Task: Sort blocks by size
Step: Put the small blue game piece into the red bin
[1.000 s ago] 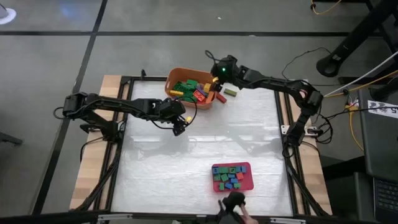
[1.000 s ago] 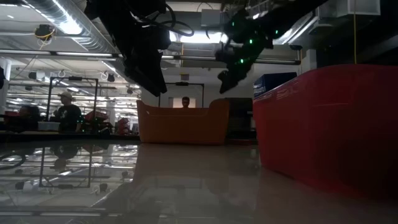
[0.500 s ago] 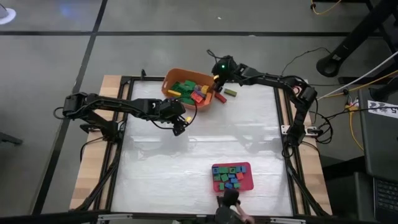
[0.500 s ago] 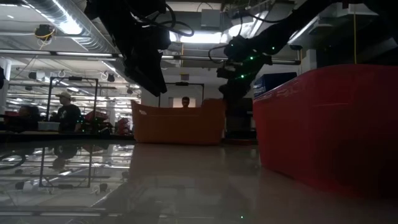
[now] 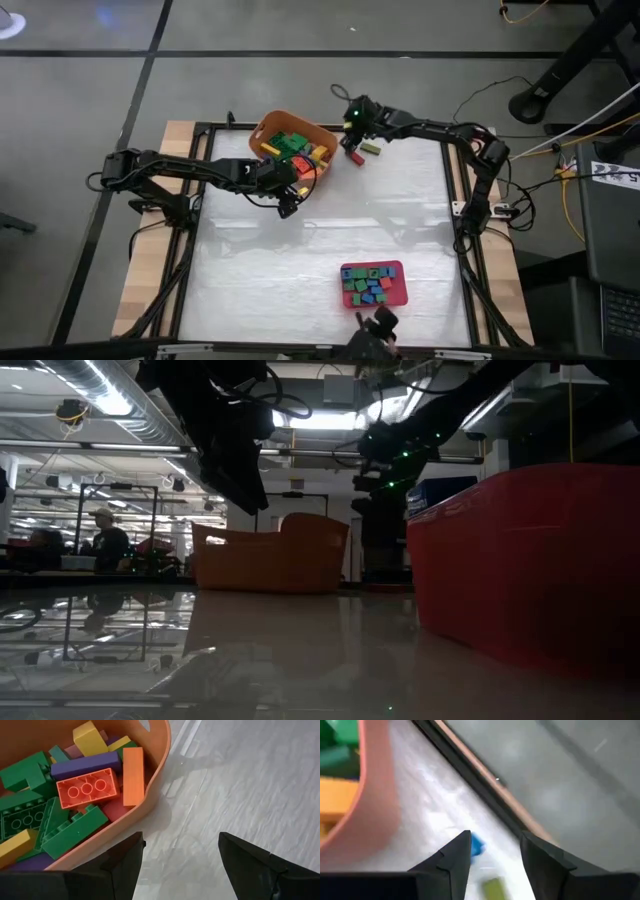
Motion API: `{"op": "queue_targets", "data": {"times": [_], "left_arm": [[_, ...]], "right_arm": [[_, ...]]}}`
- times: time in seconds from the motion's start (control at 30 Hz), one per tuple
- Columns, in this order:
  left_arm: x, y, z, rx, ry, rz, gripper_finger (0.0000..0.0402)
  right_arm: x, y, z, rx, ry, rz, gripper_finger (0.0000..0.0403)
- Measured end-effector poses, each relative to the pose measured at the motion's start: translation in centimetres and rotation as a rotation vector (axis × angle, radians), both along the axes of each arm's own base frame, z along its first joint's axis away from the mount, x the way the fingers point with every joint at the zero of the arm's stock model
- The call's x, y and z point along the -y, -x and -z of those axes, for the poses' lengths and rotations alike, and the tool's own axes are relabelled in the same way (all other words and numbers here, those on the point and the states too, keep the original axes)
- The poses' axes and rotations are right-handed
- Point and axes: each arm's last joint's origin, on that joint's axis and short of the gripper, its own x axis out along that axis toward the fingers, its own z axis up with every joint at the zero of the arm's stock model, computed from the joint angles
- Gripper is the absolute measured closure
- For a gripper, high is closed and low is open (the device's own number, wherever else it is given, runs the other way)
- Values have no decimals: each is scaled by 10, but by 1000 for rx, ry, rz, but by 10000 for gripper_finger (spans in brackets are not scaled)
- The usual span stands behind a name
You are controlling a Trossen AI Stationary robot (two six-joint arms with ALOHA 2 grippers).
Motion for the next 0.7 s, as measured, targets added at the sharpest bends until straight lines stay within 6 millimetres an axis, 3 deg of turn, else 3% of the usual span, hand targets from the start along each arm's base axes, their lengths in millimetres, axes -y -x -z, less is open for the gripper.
{"op": "queue_targets", "data": {"times": [0.2, 0.7], "left_arm": [[0, 0, 0, 0, 0, 0, 157], [0, 0, 0, 1, 0, 0, 157]], "right_arm": [[16, 12, 4, 187, -258, 123, 233], [7, -1, 27, 120, -254, 176, 233]]}}
